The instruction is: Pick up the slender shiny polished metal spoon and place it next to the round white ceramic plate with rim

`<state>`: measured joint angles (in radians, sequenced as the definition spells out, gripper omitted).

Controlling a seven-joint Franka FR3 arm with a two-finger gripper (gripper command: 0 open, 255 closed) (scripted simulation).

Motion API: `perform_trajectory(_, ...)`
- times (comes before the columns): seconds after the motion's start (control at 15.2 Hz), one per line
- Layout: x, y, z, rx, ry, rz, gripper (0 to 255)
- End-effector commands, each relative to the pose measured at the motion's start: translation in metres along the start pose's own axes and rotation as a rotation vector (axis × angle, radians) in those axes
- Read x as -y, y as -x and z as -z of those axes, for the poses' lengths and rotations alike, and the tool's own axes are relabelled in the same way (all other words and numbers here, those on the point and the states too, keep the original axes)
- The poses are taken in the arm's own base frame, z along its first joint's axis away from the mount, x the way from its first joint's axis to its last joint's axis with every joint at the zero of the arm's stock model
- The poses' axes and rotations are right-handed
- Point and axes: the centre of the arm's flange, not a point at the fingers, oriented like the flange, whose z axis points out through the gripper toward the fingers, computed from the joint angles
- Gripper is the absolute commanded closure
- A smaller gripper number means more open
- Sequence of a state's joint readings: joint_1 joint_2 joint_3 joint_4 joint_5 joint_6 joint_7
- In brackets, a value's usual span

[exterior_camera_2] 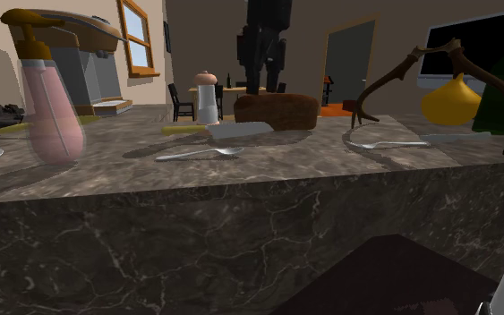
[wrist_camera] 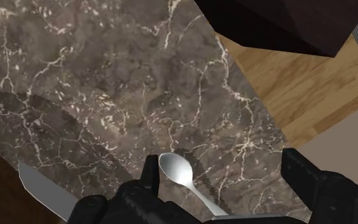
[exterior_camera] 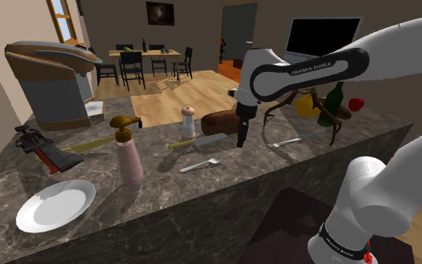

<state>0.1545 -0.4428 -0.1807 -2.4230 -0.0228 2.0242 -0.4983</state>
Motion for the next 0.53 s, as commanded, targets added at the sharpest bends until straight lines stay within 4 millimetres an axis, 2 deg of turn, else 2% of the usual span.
perform_trajectory(0.0,-0.008,-0.017,-0.018,-0.02,-0.02,0.059,0)
perform_trajectory(0.46,-0.021,-0.085,-0.072,-0.086,-0.095,0.258,0)
